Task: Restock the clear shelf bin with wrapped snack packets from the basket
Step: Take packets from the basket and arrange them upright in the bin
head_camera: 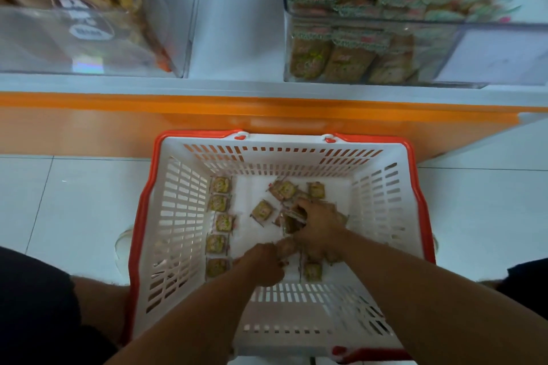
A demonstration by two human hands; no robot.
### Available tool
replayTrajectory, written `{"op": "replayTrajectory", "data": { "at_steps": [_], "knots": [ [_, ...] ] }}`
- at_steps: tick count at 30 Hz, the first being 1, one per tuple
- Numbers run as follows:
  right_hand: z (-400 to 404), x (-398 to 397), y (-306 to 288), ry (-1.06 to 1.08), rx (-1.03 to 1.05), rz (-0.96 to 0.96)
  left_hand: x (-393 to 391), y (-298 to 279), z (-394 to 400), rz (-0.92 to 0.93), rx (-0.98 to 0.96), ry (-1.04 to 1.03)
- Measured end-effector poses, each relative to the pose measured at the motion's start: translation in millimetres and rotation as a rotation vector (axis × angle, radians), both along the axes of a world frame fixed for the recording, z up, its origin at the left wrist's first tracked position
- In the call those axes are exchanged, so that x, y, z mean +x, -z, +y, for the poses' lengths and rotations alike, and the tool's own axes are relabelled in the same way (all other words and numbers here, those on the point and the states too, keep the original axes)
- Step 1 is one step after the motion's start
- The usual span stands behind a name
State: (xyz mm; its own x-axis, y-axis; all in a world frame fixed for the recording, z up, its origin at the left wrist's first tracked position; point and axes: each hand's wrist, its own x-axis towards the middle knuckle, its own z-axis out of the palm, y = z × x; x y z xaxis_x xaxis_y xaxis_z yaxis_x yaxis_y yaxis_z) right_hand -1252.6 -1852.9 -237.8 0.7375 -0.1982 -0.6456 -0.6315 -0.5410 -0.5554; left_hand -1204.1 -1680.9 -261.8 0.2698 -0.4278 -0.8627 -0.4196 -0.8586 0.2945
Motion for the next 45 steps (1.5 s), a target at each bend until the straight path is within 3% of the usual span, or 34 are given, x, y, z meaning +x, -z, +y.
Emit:
{"op": "replayTrajectory", "data": {
  "at_steps": [5,8,11,14,19,26,30,36,41,45],
  "knots": [
    [-17.1,32.4,-58.5,0.020,0.022,-0.080,32.8,-44.2,-15.2,0.292,-0.166,-0.944],
    [-20.5,37.7,-101.7,0.042,0.022,-0.118,57.8,-84.1,-21.3,0.420,-0.330,-1.207],
    [-15.9,40.6,-148.8,-0.023,-0.053,-0.172,70.2,-129.0,-29.8,0.570,-0.535,-1.227],
    [-10.9,43.9,-194.0,-0.080,-0.113,-0.222,69.9,-177.6,-38.1,0.723,-0.663,-1.109],
    [-13.6,47.0,-260.1,-0.134,-0.106,-0.326,72.2,-238.6,-41.0,0.781,-0.791,-1.134],
    [-4.8,31.6,-328.1,-0.018,-0.028,-0.613,82.3,-317.7,-34.6,0.752,-0.941,-1.054],
    [10.8,27.7,-335.5,0.082,0.032,-0.733,77.9,-328.5,-28.6,0.736,-1.049,-1.048],
    [-3.0,28.2,-339.9,0.122,0.206,-0.695,84.8,-331.1,-35.4,0.703,-1.139,-1.085],
    [-9.9,32.3,-338.2,0.039,0.129,-0.721,91.4,-335.5,-37.6,0.630,-1.136,-1.076],
    [-17.4,30.7,-337.7,-0.005,0.107,-0.707,94.6,-337.7,-36.1,0.675,-1.104,-1.088]
  ]
}}
